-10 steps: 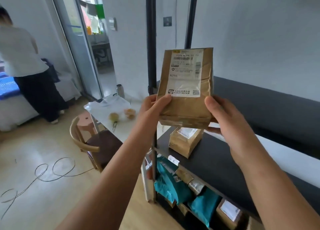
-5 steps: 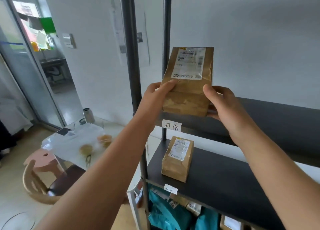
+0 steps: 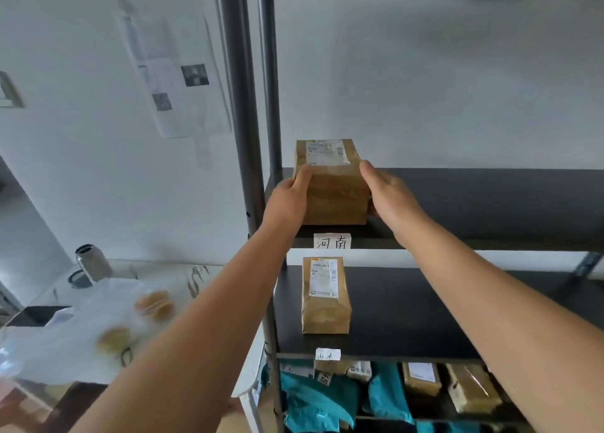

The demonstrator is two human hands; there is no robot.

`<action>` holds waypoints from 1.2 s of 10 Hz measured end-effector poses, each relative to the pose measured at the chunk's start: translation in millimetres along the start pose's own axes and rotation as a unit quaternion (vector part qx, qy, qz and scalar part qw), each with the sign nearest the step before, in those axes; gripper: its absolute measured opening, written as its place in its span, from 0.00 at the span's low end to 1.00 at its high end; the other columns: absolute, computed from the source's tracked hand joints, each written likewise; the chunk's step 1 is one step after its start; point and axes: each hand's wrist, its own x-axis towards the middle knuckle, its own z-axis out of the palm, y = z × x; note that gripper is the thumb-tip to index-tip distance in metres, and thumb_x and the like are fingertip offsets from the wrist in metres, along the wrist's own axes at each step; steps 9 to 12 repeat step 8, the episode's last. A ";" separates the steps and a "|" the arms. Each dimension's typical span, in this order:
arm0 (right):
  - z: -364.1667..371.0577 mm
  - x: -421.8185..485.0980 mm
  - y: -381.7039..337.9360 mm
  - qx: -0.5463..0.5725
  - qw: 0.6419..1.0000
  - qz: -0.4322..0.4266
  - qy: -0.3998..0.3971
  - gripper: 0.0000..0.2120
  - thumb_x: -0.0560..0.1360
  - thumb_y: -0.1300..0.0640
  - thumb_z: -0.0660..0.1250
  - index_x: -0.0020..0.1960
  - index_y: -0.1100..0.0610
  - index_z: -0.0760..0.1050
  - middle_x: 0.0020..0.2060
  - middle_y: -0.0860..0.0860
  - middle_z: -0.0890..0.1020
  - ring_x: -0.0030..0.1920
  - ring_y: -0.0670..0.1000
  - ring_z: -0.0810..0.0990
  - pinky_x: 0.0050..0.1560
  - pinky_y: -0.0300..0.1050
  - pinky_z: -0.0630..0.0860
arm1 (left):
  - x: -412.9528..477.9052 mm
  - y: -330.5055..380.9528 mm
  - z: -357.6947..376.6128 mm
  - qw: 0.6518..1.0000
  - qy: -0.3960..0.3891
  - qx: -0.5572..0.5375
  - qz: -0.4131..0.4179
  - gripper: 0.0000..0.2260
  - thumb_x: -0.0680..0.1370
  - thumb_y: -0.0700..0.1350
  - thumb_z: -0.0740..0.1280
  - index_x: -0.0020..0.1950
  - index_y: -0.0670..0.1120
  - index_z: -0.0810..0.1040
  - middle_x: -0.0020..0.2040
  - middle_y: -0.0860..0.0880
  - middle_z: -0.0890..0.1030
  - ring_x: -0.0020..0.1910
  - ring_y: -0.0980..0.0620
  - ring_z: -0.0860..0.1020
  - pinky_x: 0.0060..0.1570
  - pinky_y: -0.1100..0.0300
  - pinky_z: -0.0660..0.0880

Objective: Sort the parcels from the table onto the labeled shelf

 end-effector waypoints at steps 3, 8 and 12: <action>7.1 -4.1 -5.9 -0.023 0.999 0.020 -0.043 0.30 0.81 0.37 0.57 0.77 0.53 0.67 0.71 0.51 0.75 0.70 0.55 0.73 0.60 0.46 0.69 | 4.3 0.7 -1.3 0.999 -0.016 0.036 0.003 0.32 0.81 0.67 0.51 0.76 0.48 0.66 0.68 0.43 0.76 0.65 0.43 0.75 0.58 0.51 0.69; 18.5 -67.2 35.1 -0.131 0.970 -0.100 0.179 0.20 0.81 0.49 0.64 0.72 0.53 0.72 0.69 0.50 0.76 0.68 0.50 0.75 0.57 0.39 0.69 | -80.7 -87.0 9.6 0.980 0.099 0.093 0.146 0.19 0.81 0.43 0.65 0.72 0.51 0.70 0.70 0.53 0.74 0.67 0.54 0.74 0.62 0.59 0.74; 18.5 -67.2 35.1 -0.131 0.970 -0.100 0.179 0.20 0.81 0.49 0.64 0.72 0.53 0.72 0.69 0.50 0.76 0.68 0.50 0.75 0.57 0.39 0.69 | -80.7 -87.0 9.6 0.980 0.099 0.093 0.146 0.19 0.81 0.43 0.65 0.72 0.51 0.70 0.70 0.53 0.74 0.67 0.54 0.74 0.62 0.59 0.74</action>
